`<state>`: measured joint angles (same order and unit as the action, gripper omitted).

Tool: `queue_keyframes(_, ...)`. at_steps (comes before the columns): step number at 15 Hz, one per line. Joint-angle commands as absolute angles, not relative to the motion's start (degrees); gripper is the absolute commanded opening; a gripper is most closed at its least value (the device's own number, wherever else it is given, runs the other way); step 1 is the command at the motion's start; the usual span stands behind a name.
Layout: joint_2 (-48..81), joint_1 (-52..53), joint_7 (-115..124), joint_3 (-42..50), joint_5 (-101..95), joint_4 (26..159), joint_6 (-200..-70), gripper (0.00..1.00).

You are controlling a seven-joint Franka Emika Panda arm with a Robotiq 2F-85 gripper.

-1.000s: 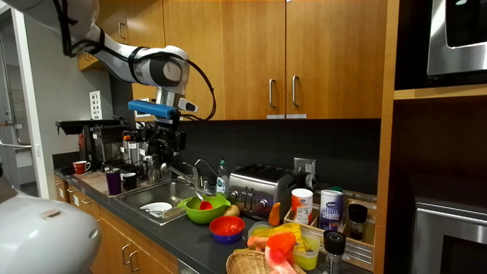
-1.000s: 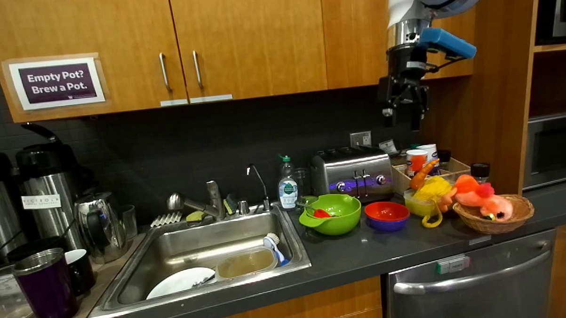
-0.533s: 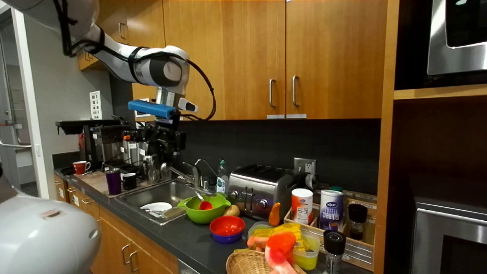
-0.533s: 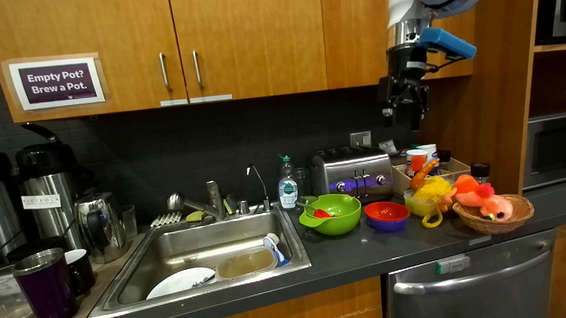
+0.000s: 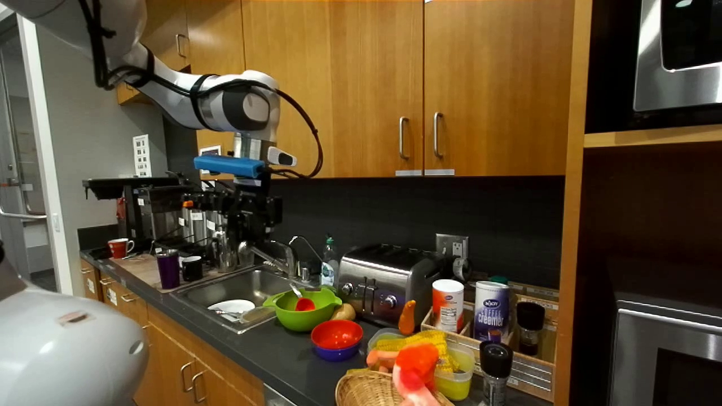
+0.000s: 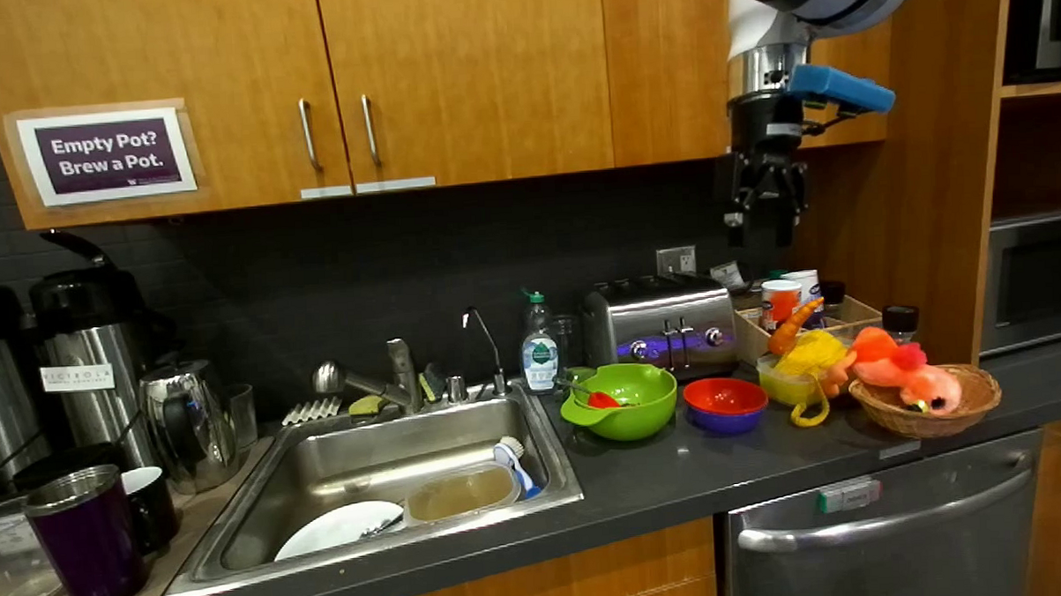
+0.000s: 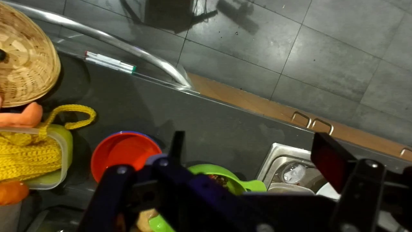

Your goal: Turn the knob on the toaster

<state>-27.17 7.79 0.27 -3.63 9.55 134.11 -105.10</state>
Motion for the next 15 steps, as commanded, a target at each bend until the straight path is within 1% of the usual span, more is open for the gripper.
queue_keyframes(1,-28.66,5.2,2.32,-5.08,4.99,138.03,-112.75,1.0)
queue_keyframes(5,-27.74,2.4,5.3,-3.75,3.86,142.44,-124.18,1.0)
queue_keyframes(8,-27.23,-0.02,6.41,-2.66,3.62,144.1,-130.26,1.0)
queue_keyframes(10,-26.76,-0.89,5.81,-1.77,3.78,143.88,-130.18,1.0)
queue_keyframes(11,-26.63,-0.31,4.29,-0.7,5.38,143.37,-127.74,1.0)
queue_keyframes(15,-26.7,-0.46,4.77,-0.73,4.66,143.82,-128.58,1.0)
